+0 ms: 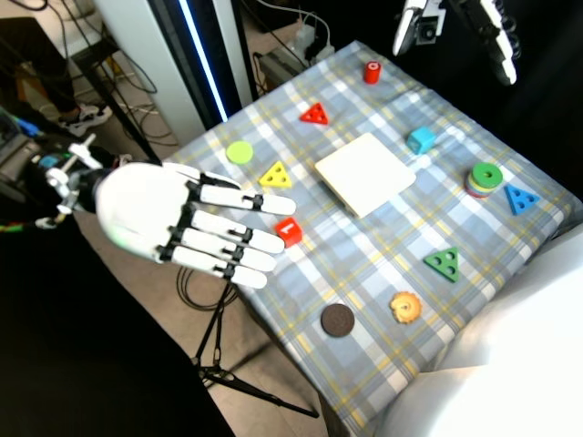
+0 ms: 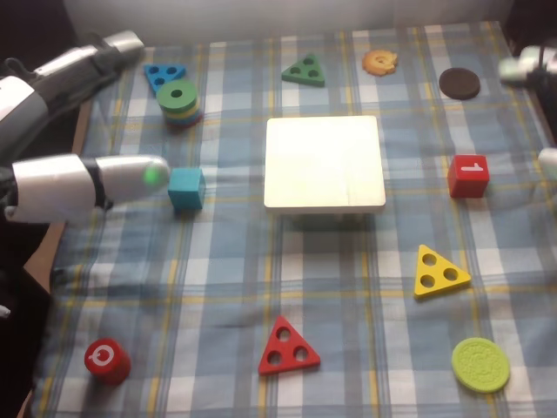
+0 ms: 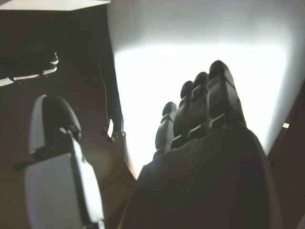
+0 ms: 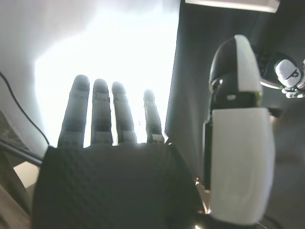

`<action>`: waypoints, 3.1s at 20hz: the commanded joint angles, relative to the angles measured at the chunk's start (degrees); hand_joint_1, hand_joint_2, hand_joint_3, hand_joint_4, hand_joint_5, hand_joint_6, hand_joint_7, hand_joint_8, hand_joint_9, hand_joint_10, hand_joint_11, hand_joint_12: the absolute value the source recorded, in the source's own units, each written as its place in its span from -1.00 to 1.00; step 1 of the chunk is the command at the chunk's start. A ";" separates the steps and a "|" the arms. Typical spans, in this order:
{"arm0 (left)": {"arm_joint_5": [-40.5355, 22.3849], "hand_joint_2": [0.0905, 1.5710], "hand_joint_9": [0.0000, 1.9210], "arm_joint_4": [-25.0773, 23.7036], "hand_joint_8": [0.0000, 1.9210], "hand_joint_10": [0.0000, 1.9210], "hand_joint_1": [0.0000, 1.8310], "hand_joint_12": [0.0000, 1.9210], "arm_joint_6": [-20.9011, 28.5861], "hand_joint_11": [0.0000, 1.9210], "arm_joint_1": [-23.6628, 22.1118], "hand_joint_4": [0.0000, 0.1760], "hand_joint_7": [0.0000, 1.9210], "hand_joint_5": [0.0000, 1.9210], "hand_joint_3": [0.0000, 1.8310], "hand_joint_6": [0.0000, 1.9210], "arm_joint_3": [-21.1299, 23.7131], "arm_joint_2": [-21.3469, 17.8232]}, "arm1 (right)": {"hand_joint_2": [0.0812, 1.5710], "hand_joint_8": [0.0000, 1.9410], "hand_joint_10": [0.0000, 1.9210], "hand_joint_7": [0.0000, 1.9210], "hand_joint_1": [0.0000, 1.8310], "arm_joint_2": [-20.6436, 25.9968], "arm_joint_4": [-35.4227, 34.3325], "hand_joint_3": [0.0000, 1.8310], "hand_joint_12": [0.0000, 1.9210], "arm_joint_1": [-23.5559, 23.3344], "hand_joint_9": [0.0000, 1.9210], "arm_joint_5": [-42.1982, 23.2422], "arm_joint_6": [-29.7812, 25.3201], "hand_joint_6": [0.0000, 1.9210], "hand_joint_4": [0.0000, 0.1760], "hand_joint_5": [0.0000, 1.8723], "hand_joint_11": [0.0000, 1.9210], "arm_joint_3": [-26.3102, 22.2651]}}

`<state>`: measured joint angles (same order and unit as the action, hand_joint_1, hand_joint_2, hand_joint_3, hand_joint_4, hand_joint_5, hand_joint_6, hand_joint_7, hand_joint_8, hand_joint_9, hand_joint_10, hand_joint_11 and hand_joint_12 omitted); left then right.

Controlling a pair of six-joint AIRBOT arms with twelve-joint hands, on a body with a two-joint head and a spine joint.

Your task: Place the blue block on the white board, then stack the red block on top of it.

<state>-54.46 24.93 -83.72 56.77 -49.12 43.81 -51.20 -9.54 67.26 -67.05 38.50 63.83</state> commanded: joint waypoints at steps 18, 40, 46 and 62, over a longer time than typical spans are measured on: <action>12.88 0.21 -0.71 17.73 -0.99 -0.99 -0.08 -0.67 -55.63 -0.95 -13.27 1.00 -0.60 -0.48 -1.00 -0.99 -6.24 10.37 | 0.74 -1.00 -1.00 -0.38 -0.27 -0.21 3.50 -1.00 -0.88 -2.33 -0.38 -5.98 -0.93 -1.00 -1.00 -0.41 -0.49 0.37; 18.05 0.42 -0.62 25.02 -1.00 -1.00 0.07 -0.69 -60.45 -0.92 -15.38 0.97 -0.43 -0.06 -1.00 -0.12 -12.90 15.96 | 0.84 -0.99 -0.99 -0.29 -0.39 -0.41 3.71 -0.99 -0.89 -2.35 -0.34 -5.56 -1.17 -1.00 -1.00 -0.39 -0.50 0.45; 17.28 0.40 -0.54 26.00 -0.99 -0.99 0.10 -0.62 -60.43 -0.86 -15.70 0.99 -0.35 -0.01 -1.00 0.05 -13.29 16.41 | 0.93 -1.00 -1.00 -0.28 -0.41 -0.41 3.71 -1.00 -0.56 -2.35 -0.30 -5.56 -1.17 -1.00 -1.00 -0.38 -0.58 0.46; 9.89 0.31 -0.53 7.66 -1.00 -1.00 0.15 -0.40 -41.59 -0.91 -20.68 0.97 -0.32 0.13 -1.00 -0.18 -7.44 12.65 | 0.90 -1.00 -1.00 -0.25 -0.44 -0.52 3.71 -1.00 -0.27 -2.31 -0.28 -5.58 -1.33 -1.00 -1.00 -0.38 -0.71 0.50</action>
<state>-38.30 34.09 -125.73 36.49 -56.40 56.34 -51.77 -4.69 65.78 -65.69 37.56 63.96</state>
